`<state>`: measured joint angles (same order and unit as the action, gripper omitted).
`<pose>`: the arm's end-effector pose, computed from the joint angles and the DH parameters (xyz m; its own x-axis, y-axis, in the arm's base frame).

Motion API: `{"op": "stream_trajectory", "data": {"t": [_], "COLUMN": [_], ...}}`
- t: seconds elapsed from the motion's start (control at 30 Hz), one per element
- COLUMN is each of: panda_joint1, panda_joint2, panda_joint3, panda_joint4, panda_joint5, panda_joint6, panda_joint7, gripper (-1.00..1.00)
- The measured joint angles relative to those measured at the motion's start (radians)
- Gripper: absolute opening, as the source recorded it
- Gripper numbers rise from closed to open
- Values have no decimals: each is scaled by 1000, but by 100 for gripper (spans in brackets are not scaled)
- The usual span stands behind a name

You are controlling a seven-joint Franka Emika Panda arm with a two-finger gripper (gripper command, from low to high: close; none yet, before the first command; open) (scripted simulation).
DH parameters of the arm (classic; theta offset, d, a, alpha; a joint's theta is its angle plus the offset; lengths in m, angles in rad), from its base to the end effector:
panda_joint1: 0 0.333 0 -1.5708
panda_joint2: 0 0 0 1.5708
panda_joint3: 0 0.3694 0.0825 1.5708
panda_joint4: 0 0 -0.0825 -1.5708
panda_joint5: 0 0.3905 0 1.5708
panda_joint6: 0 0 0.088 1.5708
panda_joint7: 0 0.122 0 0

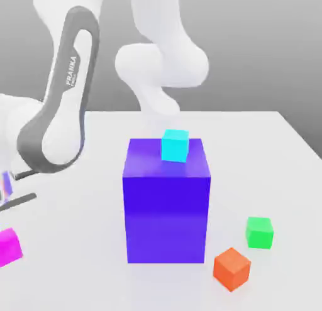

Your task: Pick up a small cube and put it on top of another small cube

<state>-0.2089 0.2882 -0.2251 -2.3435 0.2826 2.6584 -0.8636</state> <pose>0.4853 -0.2321 0.2474 0.9788 0.1890 0.0789 0.1915 -0.9812 -0.0255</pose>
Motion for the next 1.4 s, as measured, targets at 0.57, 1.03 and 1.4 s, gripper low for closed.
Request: {"op": "stream_trajectory", "data": {"t": [0.57, 1.03, 1.4], "panda_joint1": [327, 546, 534], "panda_joint2": [-211, -390, -176], "panda_joint3": [462, 561, 500], "panda_joint4": [-114, -398, -421], "panda_joint5": [-27, -181, -405], "panda_joint6": [-12, 6, 213], "panda_joint7": [-687, -1217, -1092], "gripper": [-100, -100, 100]}}
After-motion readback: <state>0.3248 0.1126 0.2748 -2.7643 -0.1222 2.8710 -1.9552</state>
